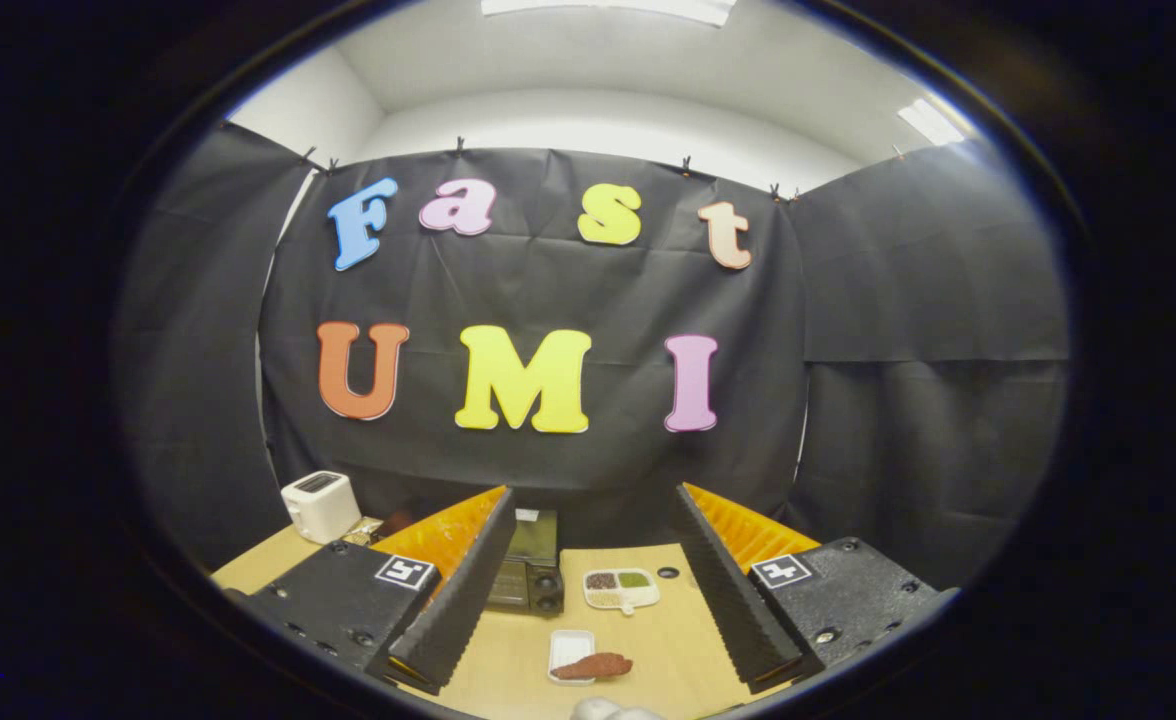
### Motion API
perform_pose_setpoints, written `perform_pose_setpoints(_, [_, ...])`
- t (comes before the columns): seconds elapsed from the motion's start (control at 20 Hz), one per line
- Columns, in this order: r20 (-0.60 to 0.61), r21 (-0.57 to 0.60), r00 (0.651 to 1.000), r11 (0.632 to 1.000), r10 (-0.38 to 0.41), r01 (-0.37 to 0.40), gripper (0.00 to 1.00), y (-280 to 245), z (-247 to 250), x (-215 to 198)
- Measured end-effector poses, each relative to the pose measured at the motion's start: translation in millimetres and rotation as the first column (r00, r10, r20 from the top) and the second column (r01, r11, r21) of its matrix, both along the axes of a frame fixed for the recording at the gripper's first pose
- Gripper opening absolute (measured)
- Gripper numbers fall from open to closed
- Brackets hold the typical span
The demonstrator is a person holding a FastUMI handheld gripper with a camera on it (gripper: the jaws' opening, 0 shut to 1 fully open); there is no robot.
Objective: Open the toaster oven, put the food inside, and close the toaster oven door.
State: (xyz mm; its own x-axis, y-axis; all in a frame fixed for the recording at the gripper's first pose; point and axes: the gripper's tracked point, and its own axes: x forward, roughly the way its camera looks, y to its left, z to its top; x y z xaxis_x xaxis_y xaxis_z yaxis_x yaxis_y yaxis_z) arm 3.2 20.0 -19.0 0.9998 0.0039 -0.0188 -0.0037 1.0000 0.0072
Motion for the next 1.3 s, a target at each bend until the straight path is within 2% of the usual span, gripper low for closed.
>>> perform_pose_setpoints(0.4, [-0.059, 0.011, 0.997, 0.999, 0.051, -0.05, 1.0, 75, -61, 71])
perform_pose_setpoints(0.65, [-0.13, 0.055, 0.983, 0.991, 0.129, -0.122, 1.0, 140, -118, 137])
perform_pose_setpoints(0.95, [-0.217, 0.056, 0.963, 0.987, 0.161, -0.153, 1.0, 192, -180, 214])
perform_pose_setpoints(1.15, [-0.305, 0.046, 0.937, 0.986, 0.169, -0.163, 1.0, 220, -223, 244])
perform_pose_setpoints(1.3, [-0.351, 0.047, 0.923, 0.988, 0.156, -0.149, 1.0, 230, -247, 251])
